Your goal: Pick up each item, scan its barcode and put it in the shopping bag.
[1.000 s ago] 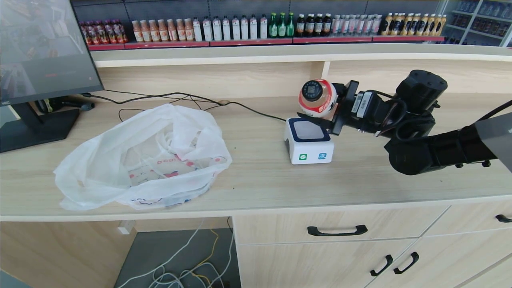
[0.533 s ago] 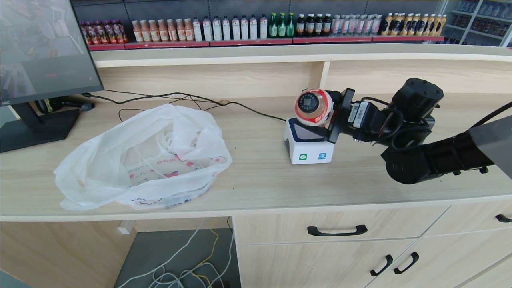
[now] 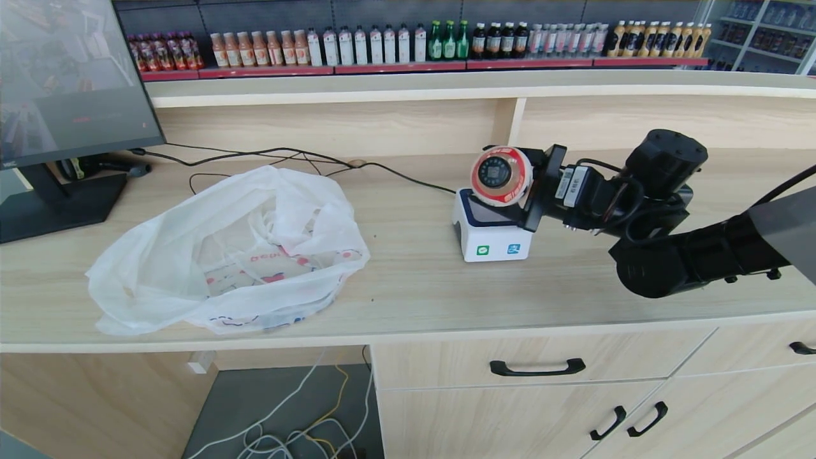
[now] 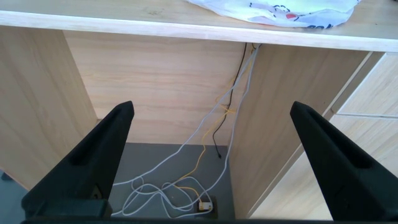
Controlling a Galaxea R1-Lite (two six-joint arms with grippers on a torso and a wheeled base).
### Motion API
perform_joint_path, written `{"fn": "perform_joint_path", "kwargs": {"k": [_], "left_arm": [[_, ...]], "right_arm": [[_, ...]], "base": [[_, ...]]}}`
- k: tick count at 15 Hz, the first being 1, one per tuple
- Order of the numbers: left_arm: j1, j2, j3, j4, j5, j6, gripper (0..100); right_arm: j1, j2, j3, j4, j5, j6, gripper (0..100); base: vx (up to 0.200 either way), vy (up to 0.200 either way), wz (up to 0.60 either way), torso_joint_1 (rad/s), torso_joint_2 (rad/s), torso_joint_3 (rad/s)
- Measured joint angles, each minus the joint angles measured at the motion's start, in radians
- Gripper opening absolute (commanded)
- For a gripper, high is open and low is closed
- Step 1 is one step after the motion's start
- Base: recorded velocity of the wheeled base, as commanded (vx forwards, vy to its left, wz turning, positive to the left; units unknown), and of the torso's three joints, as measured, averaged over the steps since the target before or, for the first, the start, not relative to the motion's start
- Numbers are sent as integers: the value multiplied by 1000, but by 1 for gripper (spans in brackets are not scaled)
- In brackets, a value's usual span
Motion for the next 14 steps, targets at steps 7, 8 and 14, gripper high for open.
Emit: {"fn": "perform_joint_path", "kwargs": {"k": [7,8,14], "left_arm": [[0,0,0,0,0,0,100],[0,0,0,0,0,0,100],[0,0,0,0,0,0,100]], "right_arm": [[0,-3,14,2,-8,11,0],[0,-4,16,2,-8,12,0],[0,-8,27,3,-17,16,0]], "base": [[0,0,0,0,0,0],[0,0,0,0,0,0],[0,0,0,0,0,0]]}}
